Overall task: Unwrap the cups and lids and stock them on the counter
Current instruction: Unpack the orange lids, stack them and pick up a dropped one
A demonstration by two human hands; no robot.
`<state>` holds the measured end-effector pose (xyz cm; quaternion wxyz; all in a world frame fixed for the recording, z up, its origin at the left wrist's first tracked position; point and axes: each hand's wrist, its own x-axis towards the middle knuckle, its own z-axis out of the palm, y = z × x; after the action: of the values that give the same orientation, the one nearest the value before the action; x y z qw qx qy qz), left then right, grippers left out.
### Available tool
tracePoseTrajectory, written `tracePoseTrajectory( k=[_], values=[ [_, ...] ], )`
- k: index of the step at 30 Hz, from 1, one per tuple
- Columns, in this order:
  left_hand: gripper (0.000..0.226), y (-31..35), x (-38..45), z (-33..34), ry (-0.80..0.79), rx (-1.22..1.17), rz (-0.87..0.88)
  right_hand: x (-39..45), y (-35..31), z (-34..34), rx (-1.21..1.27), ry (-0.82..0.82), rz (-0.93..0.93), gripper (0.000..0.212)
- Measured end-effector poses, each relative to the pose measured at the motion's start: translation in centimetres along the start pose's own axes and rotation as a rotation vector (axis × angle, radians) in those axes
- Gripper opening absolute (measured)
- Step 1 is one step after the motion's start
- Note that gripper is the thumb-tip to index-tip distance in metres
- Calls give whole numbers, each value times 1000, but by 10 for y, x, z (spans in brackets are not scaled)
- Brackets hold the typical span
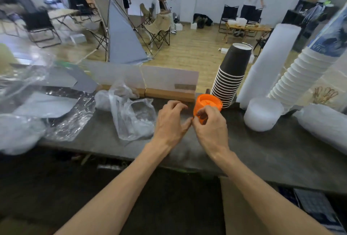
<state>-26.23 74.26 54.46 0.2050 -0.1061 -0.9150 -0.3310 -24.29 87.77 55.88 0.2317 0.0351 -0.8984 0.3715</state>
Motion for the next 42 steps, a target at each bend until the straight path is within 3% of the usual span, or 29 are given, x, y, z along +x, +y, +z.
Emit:
tracePoseTrajectory(
  k=[5, 9, 16, 24, 28, 36, 42],
  values=[
    [13, -23, -98, -60, 150, 34, -175, -65, -34, 22, 101, -234, -165, 10],
    [7, -48, -211, -119, 262, 143, -410, -142, -70, 40, 170, -485, -256, 11],
    [8, -70, -397, -169, 100, 289, -833, -275, -129, 91, 203, -992, -383, 9],
    [13, -138, -514, -204, 147, 244, -1060, -376, -182, 189, 88, -1242, -592, 4],
    [27, -212, -568, -209, 177, 178, -1153, -428, -203, 276, -49, -1345, -617, 4],
    [37, -448, -611, -246, -170, 96, -1270, -501, -253, 515, -365, -1507, -647, 31],
    [39, -610, -651, -191, -304, -99, -1375, -562, -214, 691, -460, -1655, -516, 40]
  ],
)
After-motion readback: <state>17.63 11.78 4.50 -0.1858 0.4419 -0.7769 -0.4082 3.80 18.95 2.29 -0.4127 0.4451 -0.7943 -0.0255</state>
